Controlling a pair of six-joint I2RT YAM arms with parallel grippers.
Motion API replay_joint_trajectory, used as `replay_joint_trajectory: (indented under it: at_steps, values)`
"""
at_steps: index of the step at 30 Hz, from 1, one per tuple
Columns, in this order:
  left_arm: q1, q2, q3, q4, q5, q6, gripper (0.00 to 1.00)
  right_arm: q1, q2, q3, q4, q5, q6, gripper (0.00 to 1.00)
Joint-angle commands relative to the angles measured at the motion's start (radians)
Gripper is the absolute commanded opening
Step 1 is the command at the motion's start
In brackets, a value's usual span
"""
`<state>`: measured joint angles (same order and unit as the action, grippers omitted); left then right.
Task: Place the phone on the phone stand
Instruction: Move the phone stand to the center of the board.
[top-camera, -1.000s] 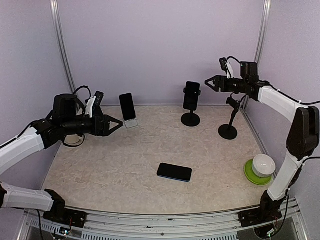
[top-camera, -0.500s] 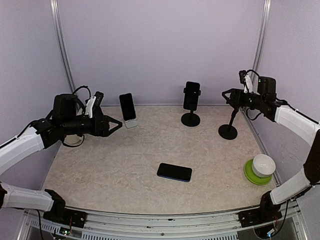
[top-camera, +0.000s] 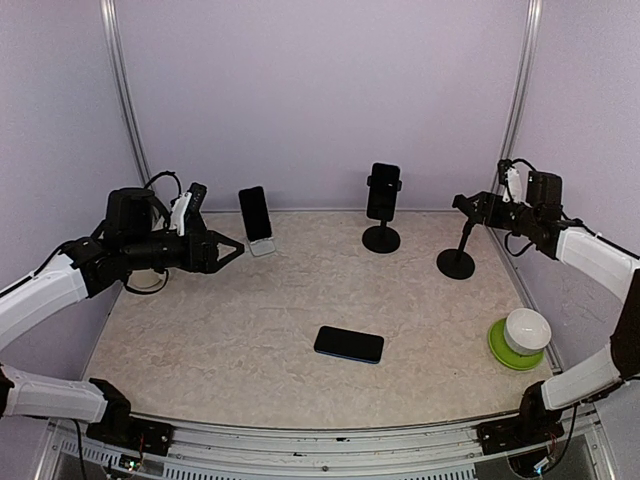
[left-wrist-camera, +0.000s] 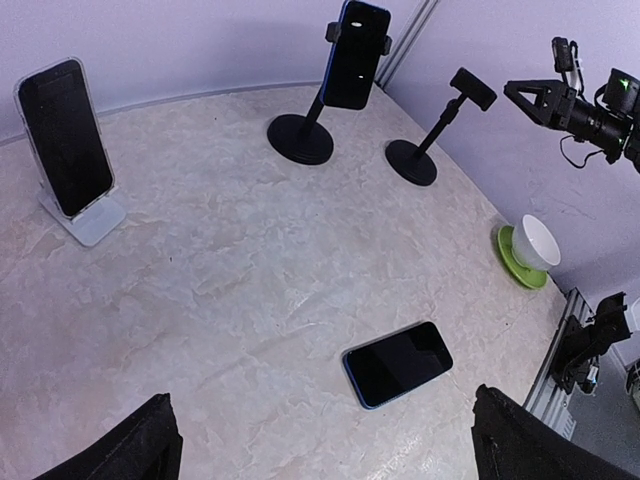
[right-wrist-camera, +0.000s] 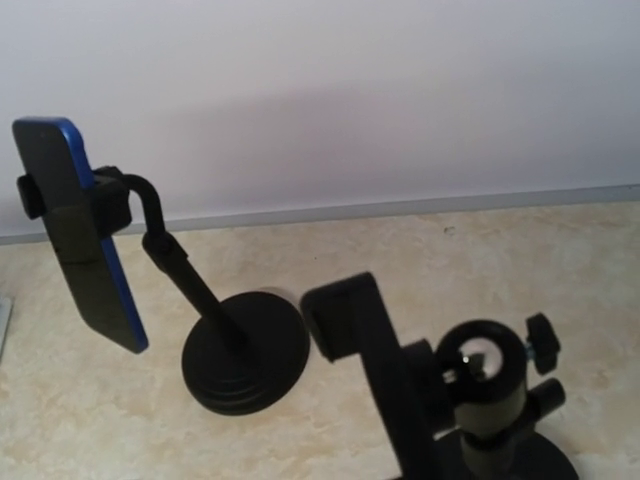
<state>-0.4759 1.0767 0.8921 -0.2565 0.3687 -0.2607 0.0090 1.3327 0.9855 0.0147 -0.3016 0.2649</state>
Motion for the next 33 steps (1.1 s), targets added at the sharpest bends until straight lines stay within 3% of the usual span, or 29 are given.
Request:
replay_joint_trajectory:
  at_steps: [1, 13, 22, 28, 33]
  values:
    - [0.009, -0.022, -0.009, 0.009, -0.008, 0.010, 0.99, -0.017, 0.038, -0.003, 0.034, -0.003, 0.013, 0.69]
    - [0.009, -0.009, -0.010, 0.019, -0.008, 0.002, 0.99, -0.030, 0.150, 0.048, 0.052, -0.029, 0.008, 0.58]
    - [0.009, 0.008, -0.014, 0.029, -0.001, -0.002, 0.99, -0.031, 0.183, 0.064, 0.047, -0.017, -0.016, 0.40]
    - [0.008, 0.020, -0.012, 0.038, 0.010, -0.006, 0.99, -0.031, 0.164, 0.060, 0.026, 0.003, -0.046, 0.21]
    - [0.007, 0.027, -0.011, 0.047, 0.023, -0.014, 0.99, -0.030, 0.129, 0.042, 0.035, -0.029, -0.049, 0.15]
